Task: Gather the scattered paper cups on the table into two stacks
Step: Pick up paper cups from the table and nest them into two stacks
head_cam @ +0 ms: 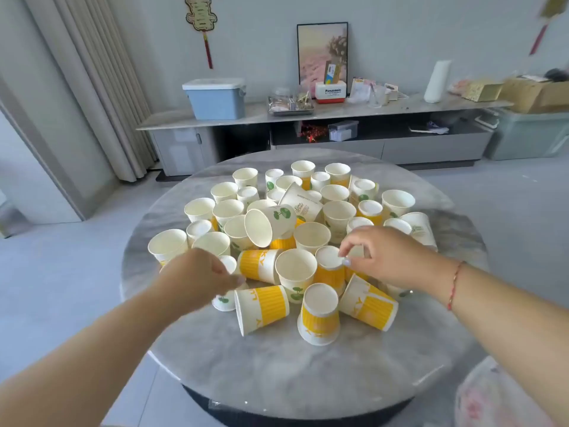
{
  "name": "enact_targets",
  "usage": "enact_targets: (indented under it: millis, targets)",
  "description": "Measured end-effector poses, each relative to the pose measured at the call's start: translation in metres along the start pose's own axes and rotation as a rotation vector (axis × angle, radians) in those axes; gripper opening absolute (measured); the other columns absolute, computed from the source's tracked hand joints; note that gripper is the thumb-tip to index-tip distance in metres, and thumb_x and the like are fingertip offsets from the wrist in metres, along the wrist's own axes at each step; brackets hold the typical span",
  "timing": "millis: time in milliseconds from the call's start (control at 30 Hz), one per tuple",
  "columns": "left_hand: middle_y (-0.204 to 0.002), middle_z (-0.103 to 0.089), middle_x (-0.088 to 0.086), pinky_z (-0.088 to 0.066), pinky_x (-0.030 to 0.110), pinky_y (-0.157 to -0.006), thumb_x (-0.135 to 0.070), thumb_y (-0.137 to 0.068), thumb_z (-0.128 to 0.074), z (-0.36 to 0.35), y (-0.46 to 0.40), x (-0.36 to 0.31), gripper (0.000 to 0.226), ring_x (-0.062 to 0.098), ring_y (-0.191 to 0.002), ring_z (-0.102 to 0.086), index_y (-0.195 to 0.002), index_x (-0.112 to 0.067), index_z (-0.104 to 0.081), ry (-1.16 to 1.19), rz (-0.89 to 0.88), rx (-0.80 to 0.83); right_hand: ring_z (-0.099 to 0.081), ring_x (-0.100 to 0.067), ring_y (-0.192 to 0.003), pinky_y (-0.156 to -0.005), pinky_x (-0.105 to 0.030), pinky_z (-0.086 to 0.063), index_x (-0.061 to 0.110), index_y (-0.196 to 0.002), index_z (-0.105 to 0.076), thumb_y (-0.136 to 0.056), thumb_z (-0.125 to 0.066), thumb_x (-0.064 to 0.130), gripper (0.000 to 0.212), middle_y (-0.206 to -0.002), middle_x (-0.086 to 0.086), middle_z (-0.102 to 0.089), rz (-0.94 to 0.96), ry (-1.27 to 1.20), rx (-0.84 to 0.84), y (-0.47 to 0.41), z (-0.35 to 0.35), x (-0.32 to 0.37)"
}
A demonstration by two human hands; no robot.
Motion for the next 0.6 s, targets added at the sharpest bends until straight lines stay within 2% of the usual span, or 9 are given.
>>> enact_targets:
  millis: [33,133,300,400,467,600]
  targets:
    - [-0.051,-0.058,-0.002,-0.043,0.025,-0.057,-0.047,-0.077,-0.069,-0.011,0.003,0.003,0.043,0.018,-0.053,-0.055,-0.059,-0.008,-0.066,-0.111,0.016,0.099,-0.050,0.013,-0.071,-0.061,-0.013,-0.035,0.029,-0.094,-0.064,-0.086,-0.061,0.029,0.009,-0.090,0.015,-0.060,-0.001,0.048,0.062,0.003,-0.009,-0.002]
    - [-0.064,-0.059,0.004,-0.048,0.031,-0.066,-0.053,-0.080,-0.063,-0.037,0.011,0.008,0.049,0.020,-0.060,-0.053,-0.076,-0.005,-0.067,-0.338,0.036,0.201,-0.056,-0.004,-0.093,-0.081,-0.027,-0.046,0.029,-0.102,-0.063,-0.086,-0.060,0.030,0.017,-0.108,0.013,-0.059,-0.036,0.133,0.193,0.009,-0.035,-0.009]
    - [-0.085,-0.070,0.012,-0.053,0.035,-0.078,-0.053,-0.079,-0.063,-0.056,0.005,0.021,0.049,0.025,-0.078,-0.063,-0.087,-0.004,-0.066,-0.231,0.094,0.190,-0.057,-0.013,-0.105,-0.089,-0.033,-0.048,0.029,-0.112,-0.060,-0.085,-0.058,0.026,0.027,-0.118,0.011,-0.057,-0.030,0.183,0.269,0.010,-0.054,-0.013]
    - [-0.074,-0.069,0.011,-0.053,0.032,-0.066,-0.044,-0.081,-0.066,-0.062,0.002,0.024,0.044,0.024,-0.069,-0.062,-0.088,0.000,-0.069,-0.005,0.158,0.171,-0.056,-0.015,-0.106,-0.088,-0.033,-0.048,0.027,-0.115,-0.059,-0.086,-0.056,0.024,0.030,-0.121,0.010,-0.056,-0.029,0.227,0.302,0.010,-0.057,-0.014]
    - [-0.064,-0.062,0.006,-0.043,0.026,-0.056,-0.040,-0.083,-0.066,-0.066,0.003,0.024,0.041,0.021,-0.062,-0.055,-0.085,0.001,-0.068,0.081,0.175,0.163,-0.056,-0.015,-0.107,-0.089,-0.032,-0.048,0.026,-0.116,-0.058,-0.086,-0.054,0.023,0.030,-0.121,0.008,-0.056,-0.032,0.252,0.318,0.011,-0.058,-0.015]
    - [-0.057,-0.063,0.004,-0.035,0.024,-0.050,-0.034,-0.080,-0.071,-0.071,0.005,0.027,0.031,0.014,-0.051,-0.047,-0.077,-0.003,-0.066,0.242,0.214,0.136,-0.056,-0.016,-0.104,-0.085,-0.027,-0.045,0.023,-0.113,-0.061,-0.087,-0.054,0.020,0.027,-0.115,0.005,-0.058,-0.038,0.268,0.338,0.013,-0.057,-0.016]
Point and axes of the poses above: each hand's wrist, its own y-axis away from the middle knuckle, its own z-axis out of the back of the hand, x = y × z, the point moved 6 cm from there along -y, towards the middle knuckle
